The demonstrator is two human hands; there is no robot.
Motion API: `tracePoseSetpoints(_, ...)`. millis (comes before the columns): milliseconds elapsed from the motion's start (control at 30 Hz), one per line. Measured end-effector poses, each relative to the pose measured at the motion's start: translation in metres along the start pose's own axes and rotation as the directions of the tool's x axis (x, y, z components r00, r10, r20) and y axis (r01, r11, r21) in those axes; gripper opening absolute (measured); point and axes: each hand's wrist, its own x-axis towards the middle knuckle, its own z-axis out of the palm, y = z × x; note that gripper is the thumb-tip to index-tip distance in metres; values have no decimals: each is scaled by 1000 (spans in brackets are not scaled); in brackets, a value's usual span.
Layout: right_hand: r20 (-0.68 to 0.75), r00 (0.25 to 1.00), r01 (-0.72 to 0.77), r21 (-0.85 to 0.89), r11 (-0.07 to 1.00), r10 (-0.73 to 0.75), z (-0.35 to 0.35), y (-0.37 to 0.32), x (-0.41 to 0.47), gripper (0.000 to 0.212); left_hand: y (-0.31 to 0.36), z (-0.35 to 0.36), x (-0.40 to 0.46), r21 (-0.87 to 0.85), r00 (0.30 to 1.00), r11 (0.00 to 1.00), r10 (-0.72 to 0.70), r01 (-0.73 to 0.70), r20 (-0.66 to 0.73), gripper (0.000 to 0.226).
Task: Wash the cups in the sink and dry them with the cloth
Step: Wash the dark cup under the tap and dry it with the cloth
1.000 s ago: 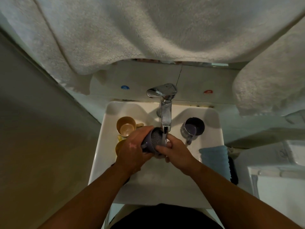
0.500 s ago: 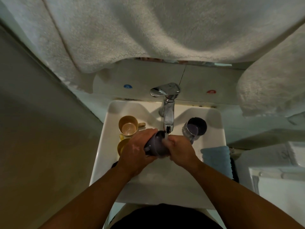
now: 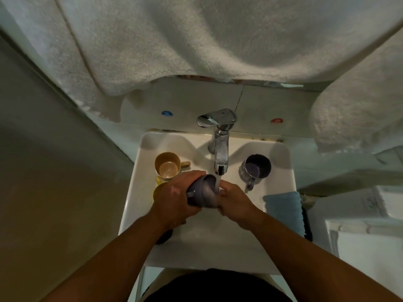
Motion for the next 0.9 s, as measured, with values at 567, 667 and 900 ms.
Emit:
tracePoseSetpoints(567, 17, 959, -279, 238, 930, 283, -5, -15, 0, 7, 11, 3, 5, -47, 997, 997, -63, 61, -41, 98)
tracePoseSetpoints(667, 179, 936, -347, 608, 714, 302, -11, -26, -13, 10, 7, 9, 2, 32, 998, 998, -46, 47, -44, 97)
tracePoseSetpoints(900, -1, 991, -130, -62, 990, 130, -18, -19, -4, 16, 6, 18, -1, 53, 992, 999, -2, 9, -124, 92)
